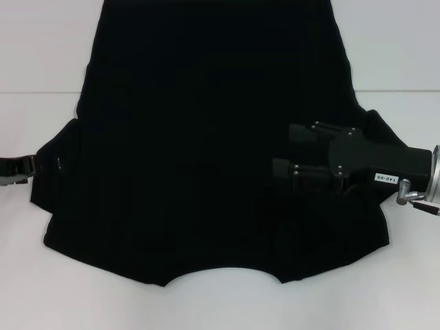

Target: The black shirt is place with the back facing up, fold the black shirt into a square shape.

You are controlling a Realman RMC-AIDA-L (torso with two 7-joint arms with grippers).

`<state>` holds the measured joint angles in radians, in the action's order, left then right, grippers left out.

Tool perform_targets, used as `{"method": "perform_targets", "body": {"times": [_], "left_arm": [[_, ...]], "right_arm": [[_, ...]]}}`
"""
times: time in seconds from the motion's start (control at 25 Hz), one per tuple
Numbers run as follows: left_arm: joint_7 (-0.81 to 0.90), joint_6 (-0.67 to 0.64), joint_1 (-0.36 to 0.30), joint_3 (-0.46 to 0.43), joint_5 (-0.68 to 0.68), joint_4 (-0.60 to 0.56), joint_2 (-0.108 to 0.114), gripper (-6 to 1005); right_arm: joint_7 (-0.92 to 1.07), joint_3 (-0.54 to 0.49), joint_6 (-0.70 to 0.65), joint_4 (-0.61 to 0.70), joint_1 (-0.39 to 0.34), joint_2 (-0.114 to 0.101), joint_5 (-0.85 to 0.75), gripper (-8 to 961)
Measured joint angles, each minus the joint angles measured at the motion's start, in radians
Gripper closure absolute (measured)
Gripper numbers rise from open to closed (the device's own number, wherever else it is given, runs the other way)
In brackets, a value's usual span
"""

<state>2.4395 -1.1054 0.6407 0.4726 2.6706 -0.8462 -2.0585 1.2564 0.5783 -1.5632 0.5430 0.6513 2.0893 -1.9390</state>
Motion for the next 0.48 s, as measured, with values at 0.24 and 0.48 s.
{"method": "perform_targets", "body": {"times": [0.24,0.48], "left_arm": [[-0.005,0.005,0.006,0.000,0.000,0.017,-0.001,94],[-0.006,0.017,0.005,0.000,0.000,0.023,0.000,94]], "right_arm": [[0.000,0.000,0.000,0.000,0.001,0.000,0.000,77],[0.000,-0.001,0.000,0.000,0.001,0.000,0.000,77]]}}
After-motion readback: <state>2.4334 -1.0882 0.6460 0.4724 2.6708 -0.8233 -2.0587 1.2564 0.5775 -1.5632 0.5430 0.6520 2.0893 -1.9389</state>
